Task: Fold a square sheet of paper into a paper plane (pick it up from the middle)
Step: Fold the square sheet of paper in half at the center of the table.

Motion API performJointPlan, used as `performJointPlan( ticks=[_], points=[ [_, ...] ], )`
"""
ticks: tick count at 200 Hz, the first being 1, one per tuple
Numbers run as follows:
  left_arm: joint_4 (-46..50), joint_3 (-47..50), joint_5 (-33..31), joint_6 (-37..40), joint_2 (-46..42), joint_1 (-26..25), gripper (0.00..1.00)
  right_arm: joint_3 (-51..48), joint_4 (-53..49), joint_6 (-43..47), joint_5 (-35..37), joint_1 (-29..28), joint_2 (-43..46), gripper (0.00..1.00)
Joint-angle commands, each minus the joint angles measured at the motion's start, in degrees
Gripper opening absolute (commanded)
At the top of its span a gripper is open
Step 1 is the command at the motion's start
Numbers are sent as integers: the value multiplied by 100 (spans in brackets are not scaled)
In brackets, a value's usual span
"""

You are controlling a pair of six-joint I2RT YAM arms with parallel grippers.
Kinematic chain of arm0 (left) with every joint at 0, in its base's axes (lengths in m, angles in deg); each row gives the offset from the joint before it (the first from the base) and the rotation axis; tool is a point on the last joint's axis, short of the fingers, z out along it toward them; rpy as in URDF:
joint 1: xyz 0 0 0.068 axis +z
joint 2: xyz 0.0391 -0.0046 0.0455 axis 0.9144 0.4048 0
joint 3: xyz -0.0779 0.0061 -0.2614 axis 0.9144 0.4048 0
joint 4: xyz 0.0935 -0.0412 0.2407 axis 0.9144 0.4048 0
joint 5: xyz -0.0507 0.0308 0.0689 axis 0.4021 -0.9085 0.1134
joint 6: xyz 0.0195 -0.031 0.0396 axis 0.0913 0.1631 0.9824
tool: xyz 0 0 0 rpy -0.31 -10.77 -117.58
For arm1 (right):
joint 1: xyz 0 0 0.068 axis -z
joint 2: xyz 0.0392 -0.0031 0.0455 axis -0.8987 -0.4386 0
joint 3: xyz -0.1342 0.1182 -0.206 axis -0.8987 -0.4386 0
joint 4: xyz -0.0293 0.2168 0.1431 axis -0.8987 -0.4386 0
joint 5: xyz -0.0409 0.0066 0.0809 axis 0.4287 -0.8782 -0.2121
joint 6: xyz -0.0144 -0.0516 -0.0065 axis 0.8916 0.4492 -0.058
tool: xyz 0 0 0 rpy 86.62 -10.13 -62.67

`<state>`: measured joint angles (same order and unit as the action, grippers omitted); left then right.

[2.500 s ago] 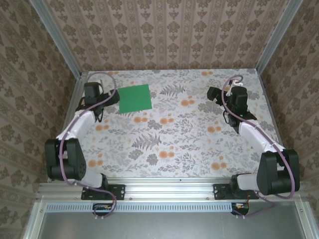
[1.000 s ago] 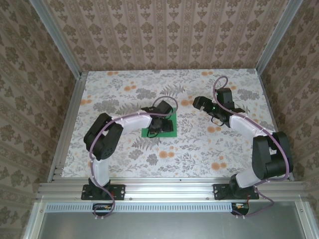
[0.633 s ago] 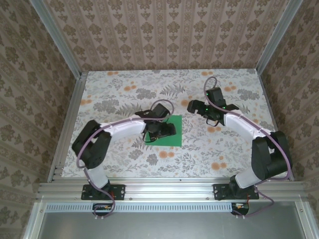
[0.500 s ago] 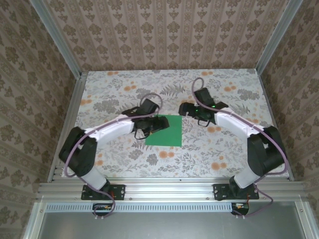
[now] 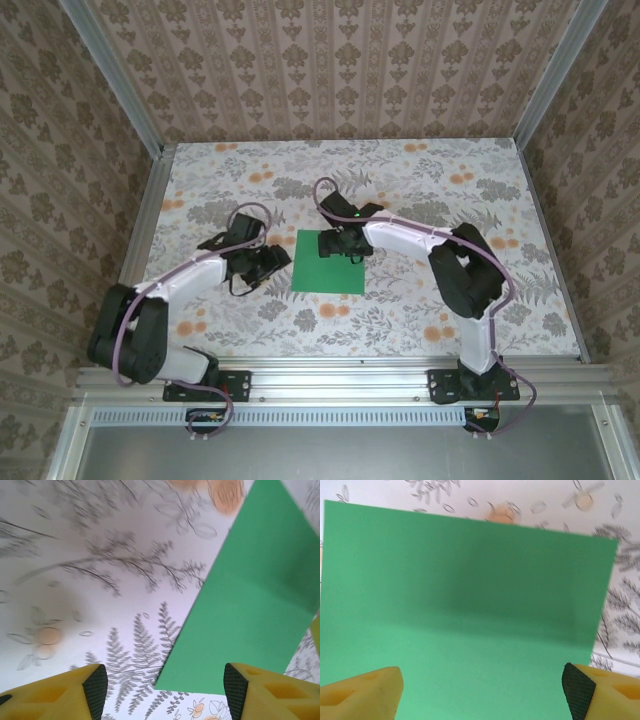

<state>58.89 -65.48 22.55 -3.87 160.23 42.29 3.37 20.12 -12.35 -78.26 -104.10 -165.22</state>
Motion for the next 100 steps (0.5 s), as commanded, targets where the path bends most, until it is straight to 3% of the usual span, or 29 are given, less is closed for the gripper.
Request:
performJointPlan(
  ticks=[1, 53, 100],
  points=[
    [239, 268, 113, 144, -480, 457, 67, 621, -578, 556, 559, -312, -361, 86],
    [692, 508, 428, 620, -1173, 1697, 69, 1571, -1236, 1548, 771, -1014, -1186, 85],
    [757, 565, 604, 822, -1263, 2124, 72, 1577, -1666, 2187, 606, -1372, -1367, 85]
  ],
)
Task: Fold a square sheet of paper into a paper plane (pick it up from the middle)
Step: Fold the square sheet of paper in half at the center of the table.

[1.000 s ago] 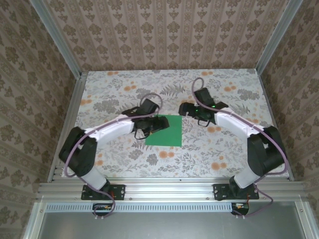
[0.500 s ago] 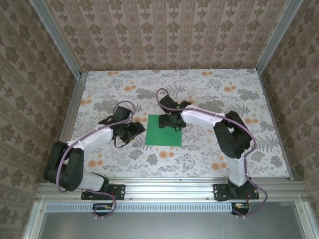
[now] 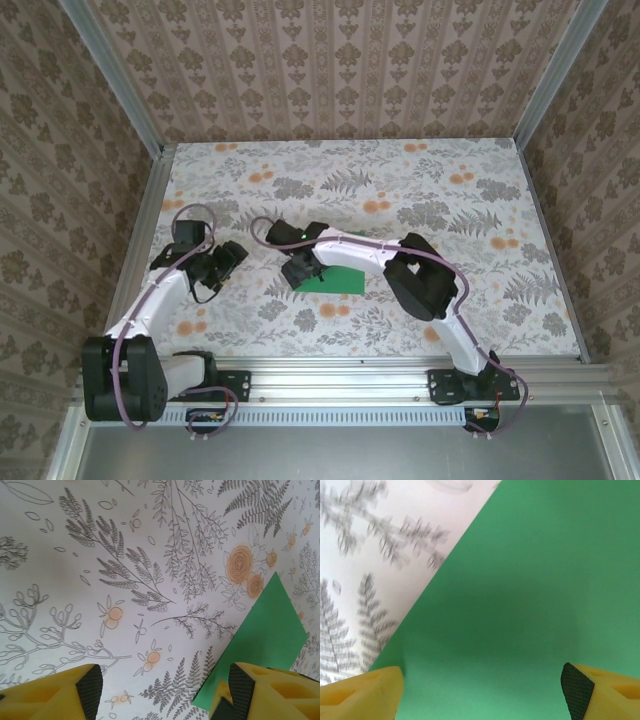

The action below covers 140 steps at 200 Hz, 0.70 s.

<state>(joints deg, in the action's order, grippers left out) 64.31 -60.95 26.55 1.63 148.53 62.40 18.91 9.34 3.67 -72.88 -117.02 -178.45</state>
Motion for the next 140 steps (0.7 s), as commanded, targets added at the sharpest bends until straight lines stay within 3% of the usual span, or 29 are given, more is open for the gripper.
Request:
performJointPlan(
  ticks=[1, 52, 84, 114, 140],
  points=[
    [214, 112, 206, 275, -94, 115, 72, 13, -597, 606, 47, -86, -33, 85],
    [214, 145, 174, 383, -87, 174, 76, -885, -748, 1122, -771, -104, 864, 85],
    [217, 124, 129, 406, -75, 181, 78, -576, -633, -219, -213, 149, 1079, 99],
    [243, 137, 96, 460, -121, 181, 84, -540, -584, -1386, -124, 499, 947, 100],
    [317, 144, -34, 594, -203, 186, 91, -460, -442, -1667, -297, 708, 743, 100]
  ],
)
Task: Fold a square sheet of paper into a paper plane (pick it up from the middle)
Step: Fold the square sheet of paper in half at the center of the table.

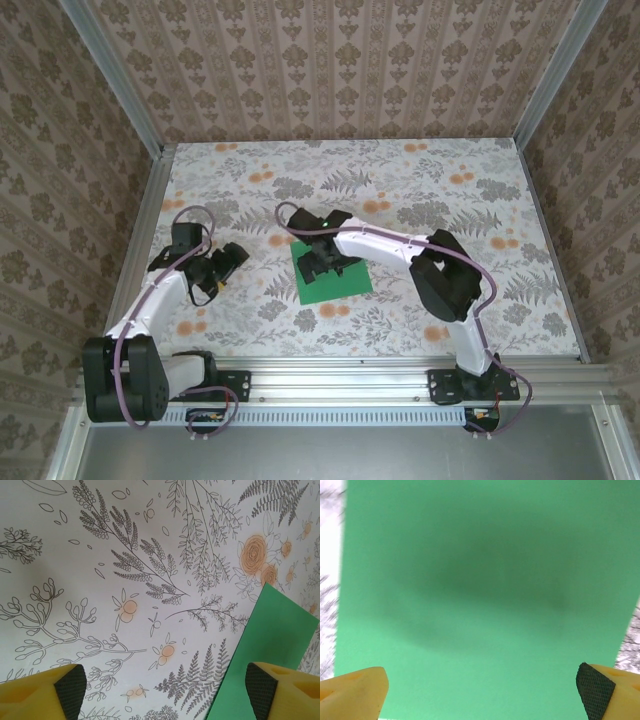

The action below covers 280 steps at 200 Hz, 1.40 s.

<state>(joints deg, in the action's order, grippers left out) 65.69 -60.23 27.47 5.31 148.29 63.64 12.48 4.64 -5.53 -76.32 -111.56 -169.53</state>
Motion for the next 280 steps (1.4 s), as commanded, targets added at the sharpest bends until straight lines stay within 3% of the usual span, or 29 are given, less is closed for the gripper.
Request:
performJointPlan(
  ticks=[1, 21, 76, 170, 280],
  points=[
    [180, 68, -132, 232, -182, 58, 92, 194, 21, -756, 41, 170, -161, 100],
    [221, 52, -241, 321, -226, 55, 100, 485, -105, -769, 13, 244, -416, 100],
    [251, 7, -367, 395, -225, 55, 100, 908, -338, -869, 0, 249, -912, 100],
    [319, -31, -349, 401, -201, 55, 100, 635, -303, -924, -393, 259, -1274, 100],
    [348, -28, -349, 417, -203, 59, 100, 262, -153, -1029, -637, 325, -1369, 81]
  ],
)
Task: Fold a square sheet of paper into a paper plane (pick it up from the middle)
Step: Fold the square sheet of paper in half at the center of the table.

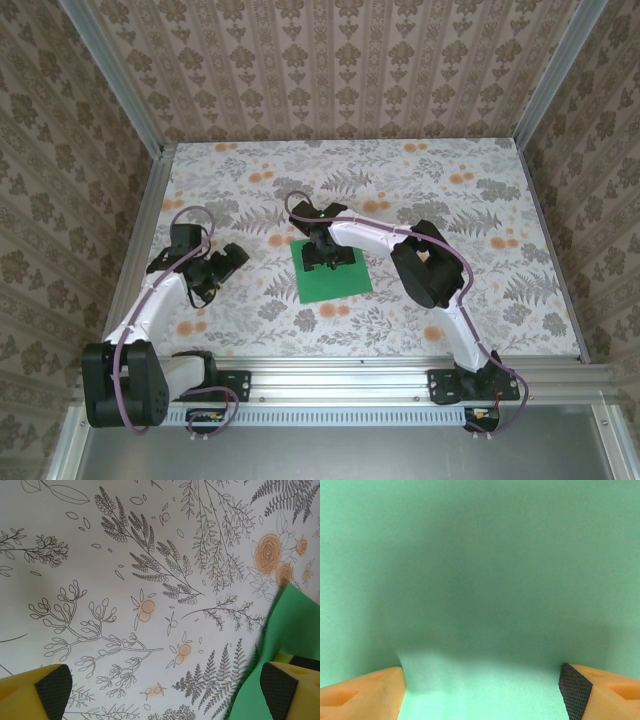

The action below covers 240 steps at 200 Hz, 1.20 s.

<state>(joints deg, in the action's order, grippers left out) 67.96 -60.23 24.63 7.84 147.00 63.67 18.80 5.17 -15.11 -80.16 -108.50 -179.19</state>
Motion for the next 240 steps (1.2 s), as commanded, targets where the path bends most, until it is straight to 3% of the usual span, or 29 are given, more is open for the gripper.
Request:
performJointPlan(
  ticks=[1, 56, 76, 100, 140, 191, 240],
  points=[
    [120, -30, -61, 161, -74, 59, 100, -371, -205, -76, -250, 20, -398, 80],
    [120, -3, -55, 153, -99, 53, 100, -337, -201, -80, -227, 21, -370, 74],
    [109, 21, -31, 143, -109, 54, 100, -287, -87, -64, -400, 29, -249, 65],
    [21, 69, 117, 109, -106, 56, 100, -358, 438, -21, -1022, 34, 198, 48],
    [-424, 242, 660, 49, -140, 32, 100, -1035, 1849, -161, -2598, 229, 1231, 31],
    [-1313, 458, 1344, -127, -156, -303, 94, -2210, 3523, -535, -4169, 812, 1839, 29],
    [-2017, 487, 1240, -438, 135, -1099, 83, -2947, 4038, -336, -4550, 1227, 1858, 31]
  ],
)
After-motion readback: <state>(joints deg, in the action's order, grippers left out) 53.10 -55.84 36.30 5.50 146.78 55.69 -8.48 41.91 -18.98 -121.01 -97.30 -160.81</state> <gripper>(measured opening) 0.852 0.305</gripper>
